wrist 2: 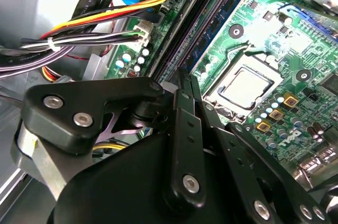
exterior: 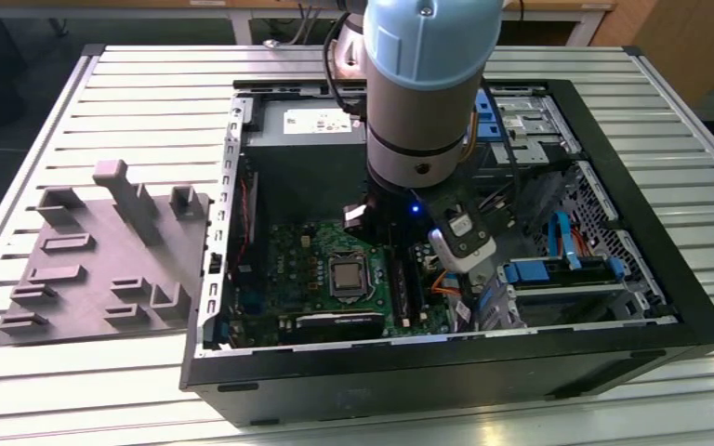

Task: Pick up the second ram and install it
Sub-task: 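Insert the second ram into the second slot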

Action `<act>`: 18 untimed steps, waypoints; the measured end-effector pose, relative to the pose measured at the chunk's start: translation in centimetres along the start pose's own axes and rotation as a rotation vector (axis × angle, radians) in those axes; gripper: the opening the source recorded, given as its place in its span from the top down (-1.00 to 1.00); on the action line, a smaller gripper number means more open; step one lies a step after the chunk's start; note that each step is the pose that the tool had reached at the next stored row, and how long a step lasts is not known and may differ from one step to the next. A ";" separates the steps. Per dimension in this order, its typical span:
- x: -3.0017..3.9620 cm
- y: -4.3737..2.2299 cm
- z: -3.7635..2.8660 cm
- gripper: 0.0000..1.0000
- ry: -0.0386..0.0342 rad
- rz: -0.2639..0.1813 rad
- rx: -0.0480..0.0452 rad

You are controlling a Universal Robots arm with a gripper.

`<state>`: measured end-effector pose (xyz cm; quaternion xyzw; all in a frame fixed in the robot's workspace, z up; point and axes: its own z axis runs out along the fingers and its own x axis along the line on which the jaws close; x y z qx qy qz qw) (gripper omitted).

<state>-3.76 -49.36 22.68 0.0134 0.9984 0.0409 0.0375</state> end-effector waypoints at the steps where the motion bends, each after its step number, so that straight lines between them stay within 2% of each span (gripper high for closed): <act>1: 0.00 0.00 0.00 0.77 0.0000 0.000 0.0002; 18: 0.01 -0.01 0.12 0.77 0.0003 -0.004 -0.0001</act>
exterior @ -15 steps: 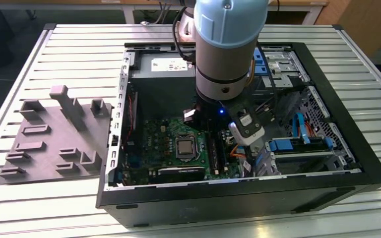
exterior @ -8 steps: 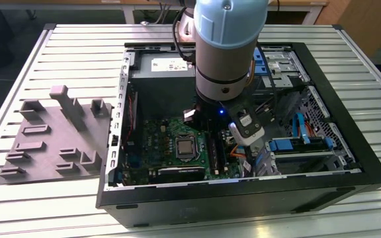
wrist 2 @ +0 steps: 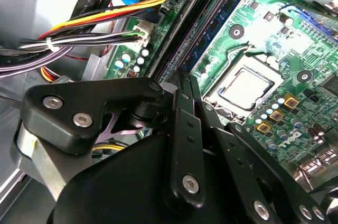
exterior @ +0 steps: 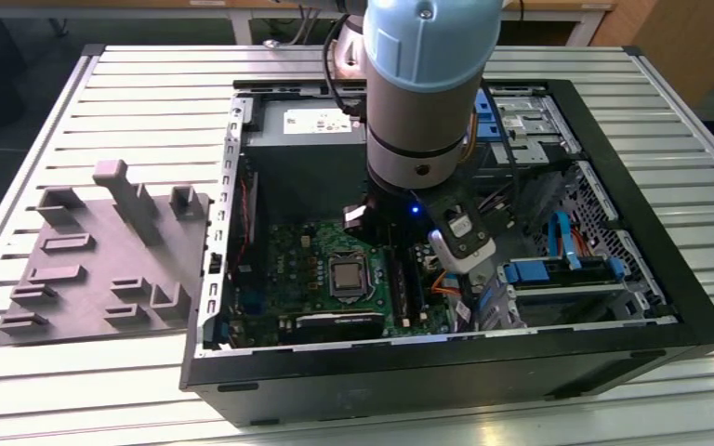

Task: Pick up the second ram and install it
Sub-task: 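Insert the second ram into the second slot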

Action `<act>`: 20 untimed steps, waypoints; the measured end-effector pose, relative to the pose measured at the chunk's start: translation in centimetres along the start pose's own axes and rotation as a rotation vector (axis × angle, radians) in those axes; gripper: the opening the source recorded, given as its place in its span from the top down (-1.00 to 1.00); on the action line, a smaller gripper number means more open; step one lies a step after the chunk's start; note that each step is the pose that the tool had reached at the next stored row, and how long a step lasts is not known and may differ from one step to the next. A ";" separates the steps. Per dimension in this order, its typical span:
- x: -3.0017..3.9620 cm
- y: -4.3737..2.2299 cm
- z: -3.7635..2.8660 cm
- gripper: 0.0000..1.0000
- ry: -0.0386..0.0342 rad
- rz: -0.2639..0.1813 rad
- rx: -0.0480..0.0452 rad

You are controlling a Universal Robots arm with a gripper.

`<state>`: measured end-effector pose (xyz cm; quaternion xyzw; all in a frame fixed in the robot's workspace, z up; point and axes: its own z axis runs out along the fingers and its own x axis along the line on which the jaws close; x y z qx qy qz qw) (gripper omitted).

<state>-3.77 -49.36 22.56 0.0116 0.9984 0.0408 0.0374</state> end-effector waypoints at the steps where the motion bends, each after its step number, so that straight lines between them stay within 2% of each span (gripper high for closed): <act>1: 0.00 0.00 0.00 0.77 0.0001 -0.001 -0.0001; 20: 0.02 -0.02 0.23 0.77 0.0004 -0.005 -0.0004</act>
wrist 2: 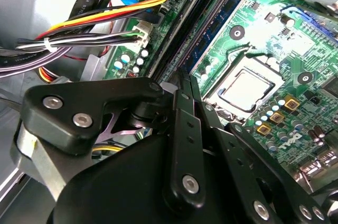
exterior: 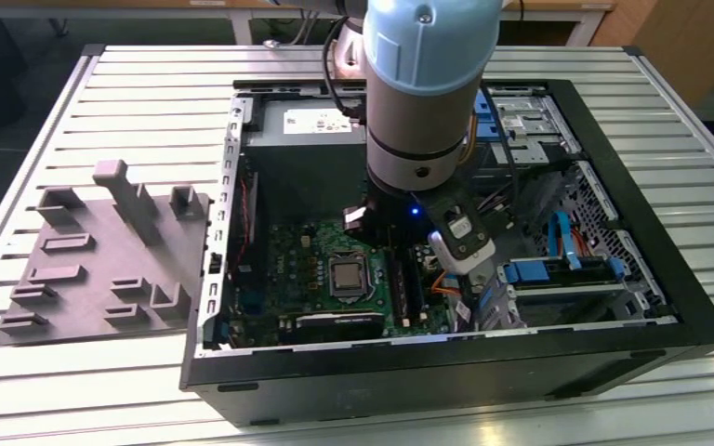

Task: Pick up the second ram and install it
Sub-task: 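Insert the second ram into the second slot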

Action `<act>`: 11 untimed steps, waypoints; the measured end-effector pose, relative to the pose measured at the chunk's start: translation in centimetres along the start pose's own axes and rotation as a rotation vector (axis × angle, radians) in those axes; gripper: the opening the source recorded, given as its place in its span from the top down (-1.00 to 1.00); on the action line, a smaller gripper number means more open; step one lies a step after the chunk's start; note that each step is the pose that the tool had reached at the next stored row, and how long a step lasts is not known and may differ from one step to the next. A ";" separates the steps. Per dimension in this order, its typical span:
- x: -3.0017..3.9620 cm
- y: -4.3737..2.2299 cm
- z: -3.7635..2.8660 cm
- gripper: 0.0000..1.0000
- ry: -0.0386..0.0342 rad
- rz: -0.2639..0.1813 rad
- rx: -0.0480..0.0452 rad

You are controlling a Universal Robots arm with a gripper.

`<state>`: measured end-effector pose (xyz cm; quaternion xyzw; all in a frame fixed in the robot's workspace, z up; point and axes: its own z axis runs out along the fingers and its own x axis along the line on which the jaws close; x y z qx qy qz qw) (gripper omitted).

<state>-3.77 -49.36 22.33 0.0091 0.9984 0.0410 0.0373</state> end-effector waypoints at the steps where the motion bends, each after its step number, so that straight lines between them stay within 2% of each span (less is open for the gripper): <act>1: 0.00 0.00 0.00 0.77 0.0000 0.000 0.0000; 11: 0.12 0.00 0.01 0.77 0.0000 0.000 -0.0001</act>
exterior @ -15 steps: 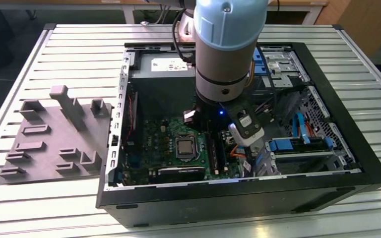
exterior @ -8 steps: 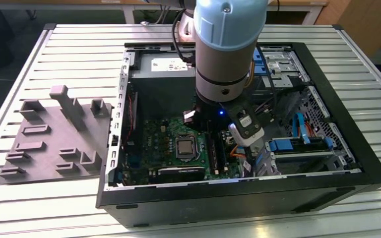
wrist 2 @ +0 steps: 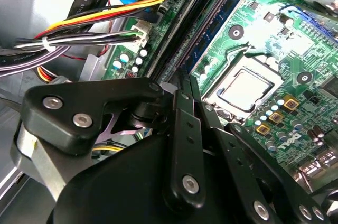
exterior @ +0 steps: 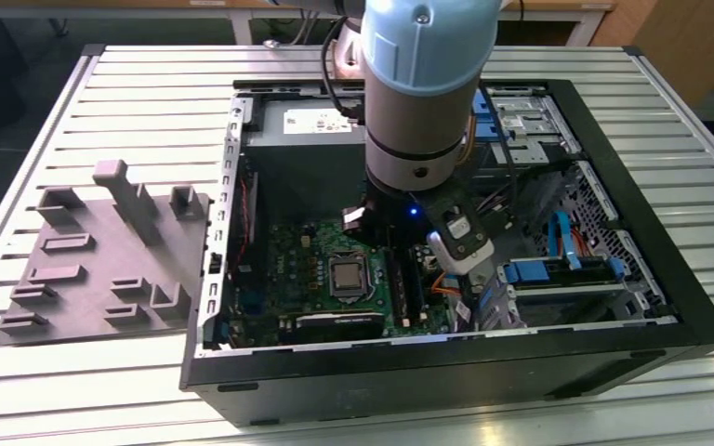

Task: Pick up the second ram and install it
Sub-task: 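Insert the second ram into the second slot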

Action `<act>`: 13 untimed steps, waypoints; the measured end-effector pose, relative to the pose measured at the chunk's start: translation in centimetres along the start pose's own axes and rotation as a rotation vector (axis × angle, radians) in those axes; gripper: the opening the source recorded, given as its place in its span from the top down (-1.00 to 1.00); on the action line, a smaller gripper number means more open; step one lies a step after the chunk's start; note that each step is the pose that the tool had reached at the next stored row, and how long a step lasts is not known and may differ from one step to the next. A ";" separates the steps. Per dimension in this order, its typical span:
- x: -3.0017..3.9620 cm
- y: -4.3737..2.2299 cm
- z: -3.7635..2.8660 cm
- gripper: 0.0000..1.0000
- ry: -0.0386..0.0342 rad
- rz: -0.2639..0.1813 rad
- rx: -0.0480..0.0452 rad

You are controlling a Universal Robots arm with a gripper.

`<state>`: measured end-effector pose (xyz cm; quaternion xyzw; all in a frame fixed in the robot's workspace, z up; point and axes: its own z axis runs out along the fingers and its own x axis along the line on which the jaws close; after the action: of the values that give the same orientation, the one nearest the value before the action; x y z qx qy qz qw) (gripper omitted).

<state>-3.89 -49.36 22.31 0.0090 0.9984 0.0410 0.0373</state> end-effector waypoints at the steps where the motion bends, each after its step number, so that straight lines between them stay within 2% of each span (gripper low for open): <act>1: 0.00 0.00 0.00 0.77 0.0000 0.000 0.0000; 13: -0.01 -0.01 0.15 0.77 -0.0001 0.001 -0.0004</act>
<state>-3.87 -49.36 22.17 0.0093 0.9984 0.0412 0.0373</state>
